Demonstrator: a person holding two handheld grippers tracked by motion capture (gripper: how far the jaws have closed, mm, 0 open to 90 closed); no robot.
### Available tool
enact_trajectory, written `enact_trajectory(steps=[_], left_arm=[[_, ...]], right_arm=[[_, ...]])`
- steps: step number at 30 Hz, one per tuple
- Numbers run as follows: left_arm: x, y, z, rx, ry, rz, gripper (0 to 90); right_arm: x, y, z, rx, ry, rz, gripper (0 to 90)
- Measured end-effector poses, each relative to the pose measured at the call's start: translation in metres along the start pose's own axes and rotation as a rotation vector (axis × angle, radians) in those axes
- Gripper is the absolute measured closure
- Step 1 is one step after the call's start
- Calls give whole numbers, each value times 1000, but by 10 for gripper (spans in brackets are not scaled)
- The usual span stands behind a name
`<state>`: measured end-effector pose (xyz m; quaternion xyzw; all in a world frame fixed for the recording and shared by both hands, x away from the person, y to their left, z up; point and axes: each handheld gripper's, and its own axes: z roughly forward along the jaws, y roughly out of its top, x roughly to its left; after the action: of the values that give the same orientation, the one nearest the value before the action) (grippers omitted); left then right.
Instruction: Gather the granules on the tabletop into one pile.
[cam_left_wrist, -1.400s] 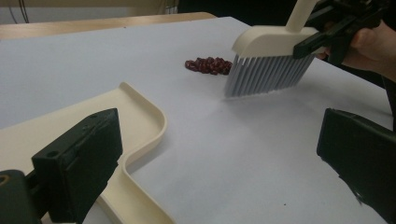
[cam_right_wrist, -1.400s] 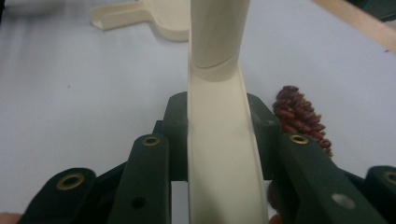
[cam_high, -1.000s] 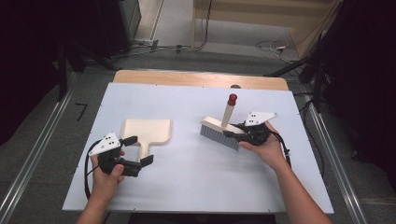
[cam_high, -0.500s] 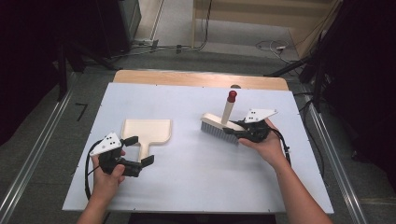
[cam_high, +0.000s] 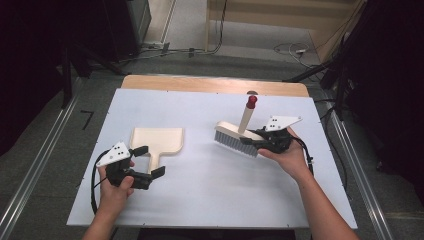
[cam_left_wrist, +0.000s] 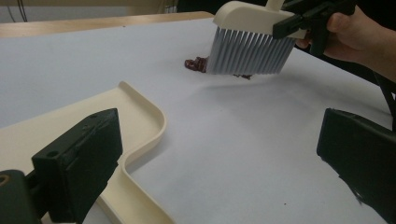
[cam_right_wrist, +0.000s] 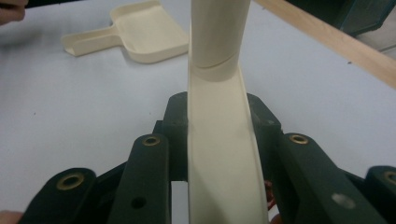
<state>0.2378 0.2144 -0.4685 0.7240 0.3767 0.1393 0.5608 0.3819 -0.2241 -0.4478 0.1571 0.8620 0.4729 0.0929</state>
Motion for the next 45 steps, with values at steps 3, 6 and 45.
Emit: enact_trajectory(steps=[3, 6, 45], left_arm=[[0, 0, -1, 1, 2, 2, 6], [0, 0, -1, -1, 0, 1, 6], [1, 2, -7, -24, 17, 5, 6]], right_arm=[[-1, -4, 6, 32, -2, 1, 652], [-3, -7, 11, 44, -17, -11, 652], [33, -34, -92, -89, -290, 267, 652]])
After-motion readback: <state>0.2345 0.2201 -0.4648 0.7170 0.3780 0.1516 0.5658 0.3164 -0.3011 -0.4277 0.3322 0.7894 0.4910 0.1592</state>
